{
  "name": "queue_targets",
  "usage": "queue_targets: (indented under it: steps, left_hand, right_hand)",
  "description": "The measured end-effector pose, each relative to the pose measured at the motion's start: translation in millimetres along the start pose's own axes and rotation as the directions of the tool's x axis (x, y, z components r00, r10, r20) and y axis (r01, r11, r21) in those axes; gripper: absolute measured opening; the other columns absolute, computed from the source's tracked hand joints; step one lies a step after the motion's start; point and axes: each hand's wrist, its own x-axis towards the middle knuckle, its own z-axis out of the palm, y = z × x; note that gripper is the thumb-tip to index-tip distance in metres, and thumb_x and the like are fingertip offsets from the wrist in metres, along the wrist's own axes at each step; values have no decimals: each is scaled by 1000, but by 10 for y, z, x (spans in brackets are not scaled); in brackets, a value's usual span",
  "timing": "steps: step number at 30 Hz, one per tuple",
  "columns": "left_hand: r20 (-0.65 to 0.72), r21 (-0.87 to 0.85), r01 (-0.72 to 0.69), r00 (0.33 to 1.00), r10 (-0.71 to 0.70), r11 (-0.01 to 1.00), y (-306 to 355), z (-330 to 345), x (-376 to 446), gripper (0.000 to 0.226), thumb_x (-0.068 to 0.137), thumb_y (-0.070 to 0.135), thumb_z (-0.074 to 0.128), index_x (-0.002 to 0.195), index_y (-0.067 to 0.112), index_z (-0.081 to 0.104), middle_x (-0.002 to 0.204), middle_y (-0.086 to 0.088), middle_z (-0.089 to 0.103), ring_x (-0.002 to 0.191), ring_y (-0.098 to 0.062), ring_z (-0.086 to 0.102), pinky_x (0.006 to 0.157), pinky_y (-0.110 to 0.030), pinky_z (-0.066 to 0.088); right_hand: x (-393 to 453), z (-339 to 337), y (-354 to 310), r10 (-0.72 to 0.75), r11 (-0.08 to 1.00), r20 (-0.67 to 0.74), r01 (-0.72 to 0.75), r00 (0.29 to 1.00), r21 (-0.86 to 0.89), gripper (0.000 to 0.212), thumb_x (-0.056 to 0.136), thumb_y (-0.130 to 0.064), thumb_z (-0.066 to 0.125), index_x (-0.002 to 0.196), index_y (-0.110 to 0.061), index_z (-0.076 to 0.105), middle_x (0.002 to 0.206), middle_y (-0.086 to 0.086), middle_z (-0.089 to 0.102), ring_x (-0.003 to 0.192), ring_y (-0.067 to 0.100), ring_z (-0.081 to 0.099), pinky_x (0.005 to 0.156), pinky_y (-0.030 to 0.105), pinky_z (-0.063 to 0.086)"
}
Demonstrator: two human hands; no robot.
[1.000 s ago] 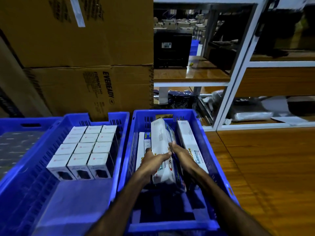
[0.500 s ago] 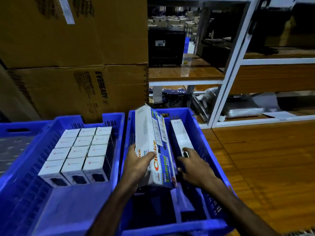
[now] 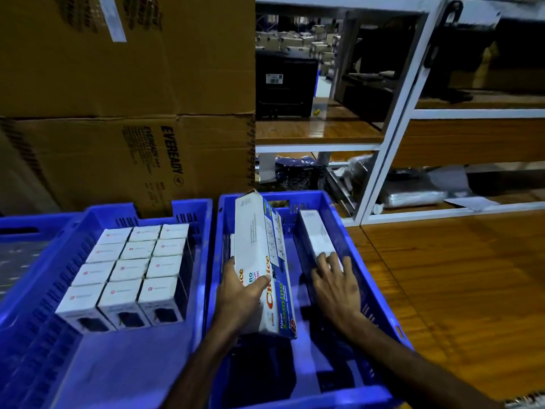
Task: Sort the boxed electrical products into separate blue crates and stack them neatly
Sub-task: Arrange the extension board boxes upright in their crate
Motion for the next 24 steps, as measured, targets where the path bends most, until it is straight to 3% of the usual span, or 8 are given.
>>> queue_targets:
  steps: [3, 5, 9, 13, 15, 17, 19, 24]
  left_hand:
    - [5, -9, 11, 1000, -11, 1000, -15, -9, 17, 73, 57, 50, 78, 122, 25, 57, 106, 5, 77, 97, -19, 74, 93, -46, 59]
    - [11, -7, 15, 1000, -15, 1000, -10, -16, 11, 70, 59, 48, 78, 121, 25, 58, 105, 6, 77, 96, -18, 74, 92, -45, 59]
    - [34, -24, 16, 999, -15, 1000, 7, -1, 3, 67, 62, 40, 77, 123, 22, 59, 105, 5, 76, 96, -18, 74, 90, -41, 59]
    - [51, -5, 29, 998, -29, 1000, 32, 41, 39, 64, 62, 40, 77, 120, 23, 57, 103, 7, 75, 92, -14, 73, 77, -30, 56]
    - [63, 31, 28, 998, -30, 999, 48, 90, 58, 62, 61, 42, 76, 117, 25, 56, 102, 7, 75, 90, -13, 73, 76, -28, 56]
    - [60, 68, 43, 997, -47, 997, 50, 156, 89, 64, 60, 46, 77, 116, 24, 59, 102, 5, 77, 90, -18, 74, 84, -36, 60]
    - [55, 121, 49, 997, -56, 991, 80, 242, 101, 59, 66, 44, 78, 118, 25, 59, 107, 3, 76, 95, -22, 73, 90, -39, 59]
    - [45, 252, -3, 999, -9, 968, 252, 587, 128, 64, 78, 46, 73, 131, 20, 48, 125, -8, 68, 114, -36, 65, 96, -42, 53]
  right_hand:
    - [41, 72, 61, -27, 1000, 71, 27, 997, 5, 54, 68, -37, 86, 117, -17, 74, 133, 15, 62, 124, 41, 56, 105, 57, 27]
    - [45, 67, 92, -40, 998, 106, 34, 994, 62, 70, 57, -42, 92, 120, -17, 73, 132, 16, 62, 123, 42, 57, 106, 59, 32]
    - [-33, 7, 124, -86, 991, 106, 75, 991, 107, 90, 84, -60, 66, 157, -18, 34, 165, 15, 25, 153, 39, 20, 121, 61, 8]
    - [-209, -123, 164, -99, 983, 72, 87, 992, 162, 94, 86, -63, 62, 161, -24, 22, 169, 12, 15, 157, 37, 8, 120, 64, -1]
    - [-309, -192, 196, -87, 977, 58, 74, 995, 199, 91, 83, -61, 68, 158, -26, 31, 166, 13, 26, 156, 37, 18, 119, 64, 1]
    - [-393, -227, 256, -70, 970, 2, 68, 998, 232, 87, 67, -61, 80, 142, -25, 55, 149, 15, 52, 142, 37, 46, 114, 63, 14]
    - [-491, -245, 275, -50, 953, -82, 72, 995, 294, 79, 59, -59, 83, 128, -26, 63, 130, 11, 63, 125, 34, 61, 106, 62, 28]
    - [-671, -366, 298, 93, 902, -185, -4, 978, 431, 62, 68, -61, 67, 125, -36, 63, 136, 6, 61, 130, 25, 58, 103, 55, 22]
